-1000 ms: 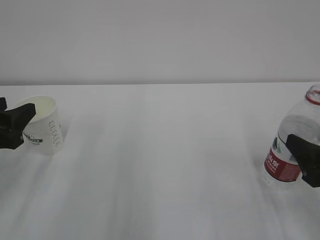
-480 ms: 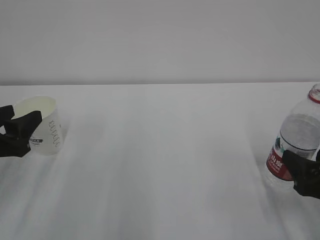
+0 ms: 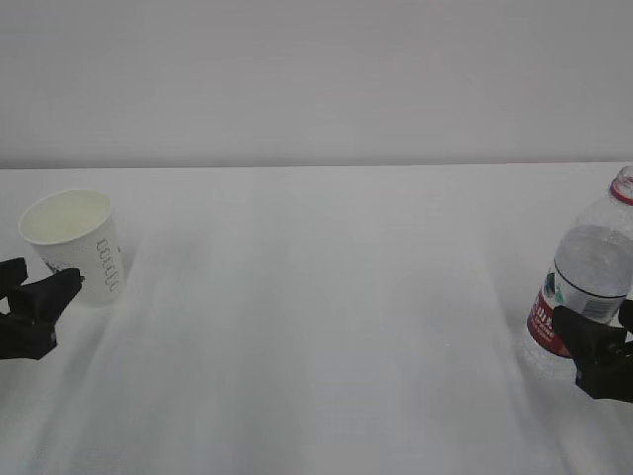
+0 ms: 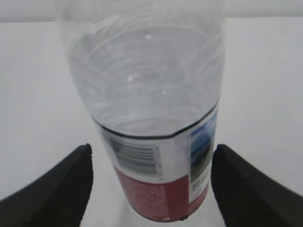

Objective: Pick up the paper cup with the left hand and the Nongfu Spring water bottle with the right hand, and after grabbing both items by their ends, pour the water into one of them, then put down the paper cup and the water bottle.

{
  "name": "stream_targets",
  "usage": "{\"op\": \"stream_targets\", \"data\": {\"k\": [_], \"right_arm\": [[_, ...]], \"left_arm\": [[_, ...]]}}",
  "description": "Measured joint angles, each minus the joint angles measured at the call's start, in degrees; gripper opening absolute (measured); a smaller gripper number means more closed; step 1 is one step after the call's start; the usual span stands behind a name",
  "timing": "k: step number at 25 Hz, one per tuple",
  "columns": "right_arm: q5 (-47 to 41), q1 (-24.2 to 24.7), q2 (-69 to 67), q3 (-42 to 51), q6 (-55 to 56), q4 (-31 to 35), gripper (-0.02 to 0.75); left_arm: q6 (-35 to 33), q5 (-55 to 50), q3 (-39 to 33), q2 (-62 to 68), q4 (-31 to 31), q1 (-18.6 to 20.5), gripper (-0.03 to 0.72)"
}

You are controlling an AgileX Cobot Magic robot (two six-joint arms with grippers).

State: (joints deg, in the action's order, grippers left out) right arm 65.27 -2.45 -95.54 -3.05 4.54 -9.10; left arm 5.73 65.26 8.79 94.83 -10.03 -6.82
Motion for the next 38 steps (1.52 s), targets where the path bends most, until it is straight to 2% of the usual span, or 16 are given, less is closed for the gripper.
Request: {"op": "stream_targets", "data": {"k": [13, 21, 33, 38], "right_arm": [[0.38, 0.00, -4.20, -0.73, -0.48, -0.92, 0.587], [0.40, 0.00, -5.13, -2.42, -0.48, -2.57, 0.588], [0.40, 0.00, -6.16, -3.43, -0.48, -0.21, 0.591], [0.40, 0.00, -7.85, -4.68, 0.01, -0.21, 0.626]], "left_arm": [[0.10, 0.10, -2.57, 0.00, -0.40, 0.00, 0.486], [0.10, 0.10, -2.57, 0.00, -5.07, 0.00, 0.486], [0.10, 0.10, -2.57, 0.00, -5.07, 0.00, 0.486], [0.10, 0.10, -2.57, 0.00, -5.07, 0.00, 0.486]]}}
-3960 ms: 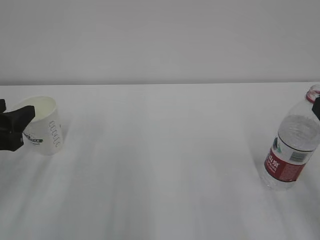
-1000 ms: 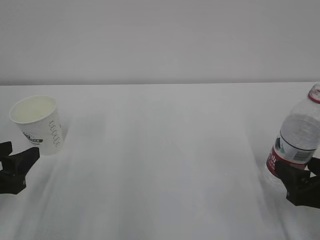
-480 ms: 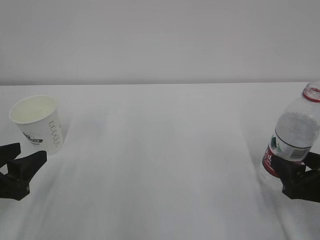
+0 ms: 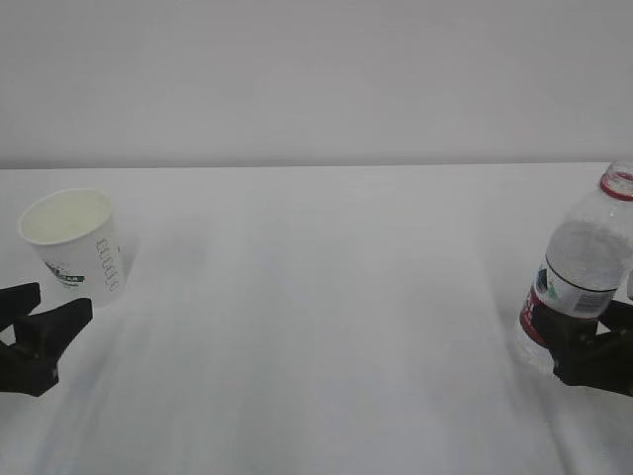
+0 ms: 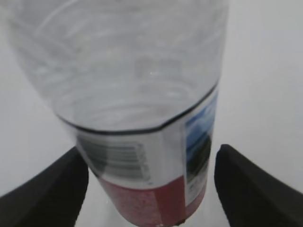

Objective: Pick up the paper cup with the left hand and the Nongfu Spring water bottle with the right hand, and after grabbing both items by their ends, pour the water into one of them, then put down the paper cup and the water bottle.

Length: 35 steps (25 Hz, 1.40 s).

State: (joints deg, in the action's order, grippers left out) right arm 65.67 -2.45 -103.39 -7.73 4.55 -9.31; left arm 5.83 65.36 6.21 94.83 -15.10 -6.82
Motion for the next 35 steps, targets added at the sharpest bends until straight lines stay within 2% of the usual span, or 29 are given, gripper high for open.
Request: {"op": "stream_targets", "data": {"k": [35], "right_arm": [[0.02, 0.00, -3.03, -5.19, 0.50, -1.78, 0.643]], "left_arm": [[0.00, 0.11, 0.00, 0.00, 0.00, 0.00, 0.485]]}}
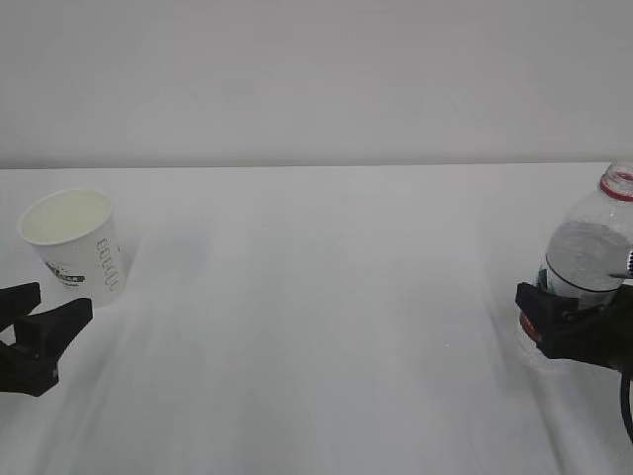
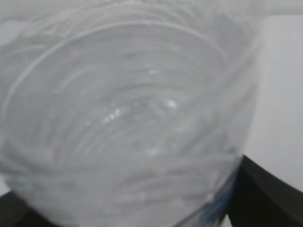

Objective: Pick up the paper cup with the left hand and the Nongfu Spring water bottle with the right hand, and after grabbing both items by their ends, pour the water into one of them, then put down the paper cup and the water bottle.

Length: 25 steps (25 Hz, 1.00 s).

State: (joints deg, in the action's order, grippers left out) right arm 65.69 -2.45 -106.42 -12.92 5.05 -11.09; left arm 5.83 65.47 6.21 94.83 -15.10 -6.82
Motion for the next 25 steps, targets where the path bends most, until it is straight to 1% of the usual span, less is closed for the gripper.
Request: {"op": "stream_targets", "data": {"k": [7, 17, 25], "right_arm": [[0.00, 0.00, 0.00, -1.88, 0.00, -0.04, 0.643], [0.00, 0.00, -0.20, -2.26, 0.12, -0.30, 0.639], [0.00, 0.00, -0.28, -2.26, 0.12, -0.40, 0.542]], "left_arm": [[0.00, 0.00, 0.00, 0.00, 0.00, 0.00, 0.485], [0.00, 0.00, 0.00, 0.00, 0.00, 0.00, 0.485], [0.00, 0.00, 0.00, 0.00, 0.00, 0.00, 0.485]]}}
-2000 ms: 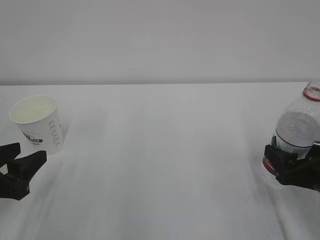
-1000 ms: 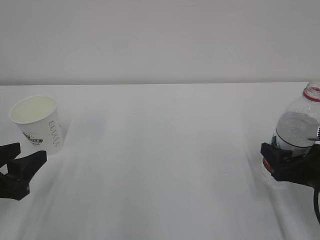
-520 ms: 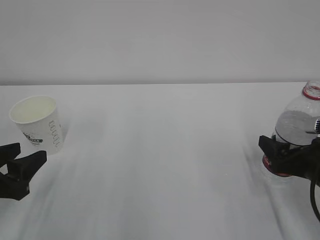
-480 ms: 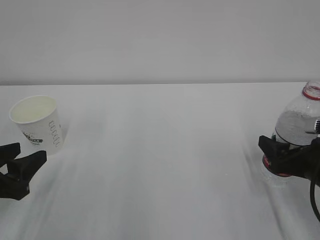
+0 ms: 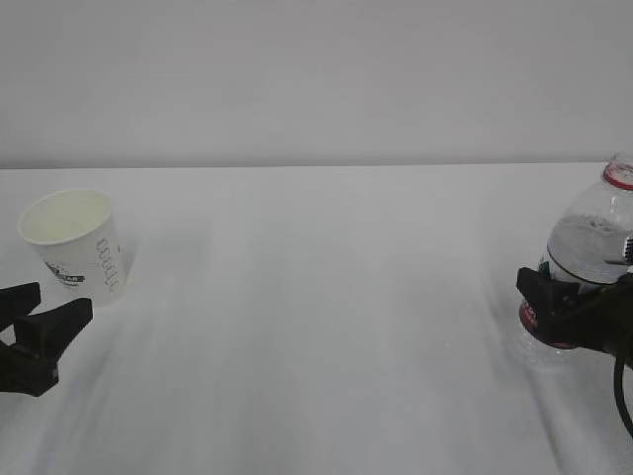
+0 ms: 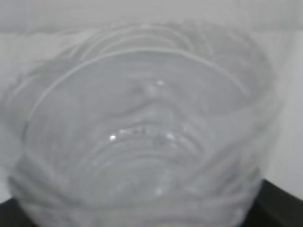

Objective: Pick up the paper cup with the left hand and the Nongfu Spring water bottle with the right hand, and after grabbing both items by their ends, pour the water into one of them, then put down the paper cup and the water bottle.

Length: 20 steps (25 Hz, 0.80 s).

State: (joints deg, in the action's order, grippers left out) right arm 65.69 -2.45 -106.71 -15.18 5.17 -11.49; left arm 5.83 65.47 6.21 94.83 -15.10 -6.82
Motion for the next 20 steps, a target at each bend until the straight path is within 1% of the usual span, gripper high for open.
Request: {"op": "stream_targets", "data": {"k": [13, 20], "right_arm": [[0.35, 0.00, 0.00, 0.00, 0.00, -0.13, 0.456], [0.35, 0.00, 0.00, 0.00, 0.00, -0.17, 0.444]], "left_arm": [[0.00, 0.00, 0.00, 0.00, 0.00, 0.00, 0.482], [0.00, 0.00, 0.00, 0.00, 0.00, 0.00, 0.478]]}}
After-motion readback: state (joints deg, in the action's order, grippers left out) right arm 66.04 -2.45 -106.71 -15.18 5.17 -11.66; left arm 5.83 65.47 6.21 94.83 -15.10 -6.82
